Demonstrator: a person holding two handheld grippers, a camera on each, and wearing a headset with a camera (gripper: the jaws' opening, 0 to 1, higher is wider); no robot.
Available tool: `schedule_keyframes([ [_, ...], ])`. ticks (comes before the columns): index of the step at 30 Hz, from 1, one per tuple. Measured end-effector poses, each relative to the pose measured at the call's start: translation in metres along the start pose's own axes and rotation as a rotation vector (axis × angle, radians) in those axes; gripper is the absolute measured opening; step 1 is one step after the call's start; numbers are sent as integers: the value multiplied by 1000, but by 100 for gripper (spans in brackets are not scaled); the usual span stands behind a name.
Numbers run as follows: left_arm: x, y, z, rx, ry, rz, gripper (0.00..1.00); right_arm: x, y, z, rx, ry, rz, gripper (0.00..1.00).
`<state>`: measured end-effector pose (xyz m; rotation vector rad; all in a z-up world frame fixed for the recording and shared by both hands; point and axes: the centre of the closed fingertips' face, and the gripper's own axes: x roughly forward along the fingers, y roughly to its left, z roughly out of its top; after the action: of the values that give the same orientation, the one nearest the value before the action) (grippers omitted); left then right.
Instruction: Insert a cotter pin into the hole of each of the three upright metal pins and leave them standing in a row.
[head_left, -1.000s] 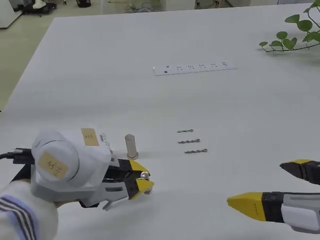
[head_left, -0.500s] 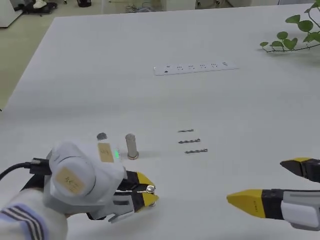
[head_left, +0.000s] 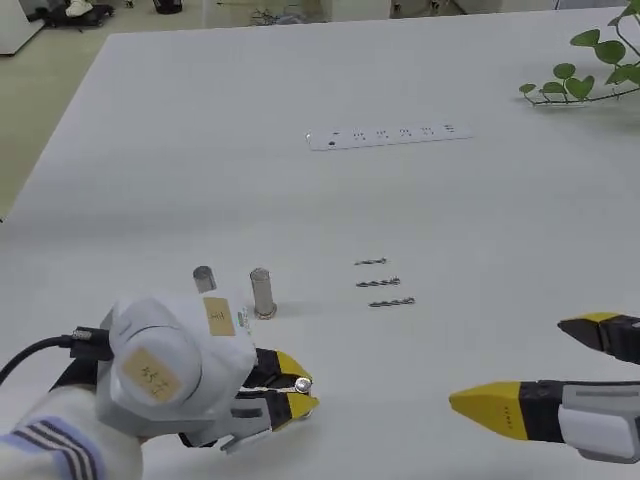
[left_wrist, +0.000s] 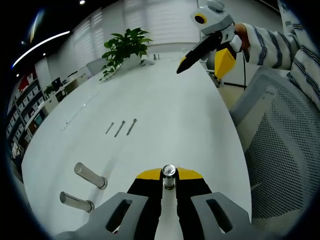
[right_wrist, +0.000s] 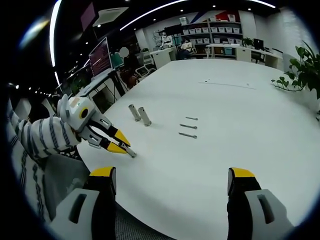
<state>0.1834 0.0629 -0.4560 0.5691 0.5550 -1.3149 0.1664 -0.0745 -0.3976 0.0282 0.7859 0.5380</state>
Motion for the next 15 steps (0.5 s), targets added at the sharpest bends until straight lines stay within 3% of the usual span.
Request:
schedule_keyframes([
  [15,0,1,-1,-12,-9,-7,5,-1,1,6,-18,-11,-3,92],
])
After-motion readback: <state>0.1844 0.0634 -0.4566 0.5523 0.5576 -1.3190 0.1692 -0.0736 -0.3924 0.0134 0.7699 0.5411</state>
